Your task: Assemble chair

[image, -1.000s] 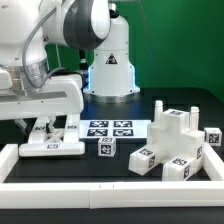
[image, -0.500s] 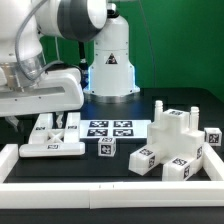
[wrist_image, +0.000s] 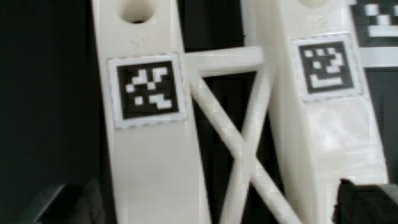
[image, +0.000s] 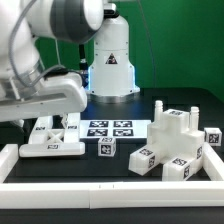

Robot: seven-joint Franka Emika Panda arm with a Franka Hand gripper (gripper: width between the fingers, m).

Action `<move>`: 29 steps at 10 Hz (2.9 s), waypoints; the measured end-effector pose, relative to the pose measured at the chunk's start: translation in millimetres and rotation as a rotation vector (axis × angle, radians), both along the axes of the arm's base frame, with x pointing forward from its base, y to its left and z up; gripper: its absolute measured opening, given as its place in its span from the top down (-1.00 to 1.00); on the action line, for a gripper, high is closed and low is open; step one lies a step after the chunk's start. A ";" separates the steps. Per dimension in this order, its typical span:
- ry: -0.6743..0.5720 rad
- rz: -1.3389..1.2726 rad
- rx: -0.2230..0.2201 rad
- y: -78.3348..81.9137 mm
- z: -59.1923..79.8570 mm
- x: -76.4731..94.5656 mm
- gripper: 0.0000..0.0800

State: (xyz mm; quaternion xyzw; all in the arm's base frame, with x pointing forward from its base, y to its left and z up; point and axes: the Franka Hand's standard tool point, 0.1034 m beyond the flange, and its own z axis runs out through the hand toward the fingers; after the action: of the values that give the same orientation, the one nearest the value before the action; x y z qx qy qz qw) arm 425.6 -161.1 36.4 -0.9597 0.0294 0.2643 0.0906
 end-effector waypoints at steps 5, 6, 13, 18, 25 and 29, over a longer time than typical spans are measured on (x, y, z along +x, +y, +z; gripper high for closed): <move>0.363 0.114 -0.038 -19.4 4.9 -5.5 -0.62; 0.365 0.107 -0.041 -15.2 2.7 -4.9 -0.62; 0.432 0.063 -0.110 -20.3 -19.7 -16.0 -0.62; 0.456 0.058 -0.103 -21.7 -19.8 -20.9 -0.62; 0.525 0.041 -0.091 -24.9 -14.5 -20.9 -0.62; 0.563 0.036 -0.088 -24.6 -20.4 -31.6 -0.62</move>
Offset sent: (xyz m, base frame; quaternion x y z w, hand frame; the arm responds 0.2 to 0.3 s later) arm -0.0021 -0.0406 0.0150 -0.0795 -0.2746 -0.0186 0.9581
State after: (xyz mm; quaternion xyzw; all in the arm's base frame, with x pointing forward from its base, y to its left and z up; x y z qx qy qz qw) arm 394.0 -185.7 16.0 -0.8521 0.0477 0.5202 0.0324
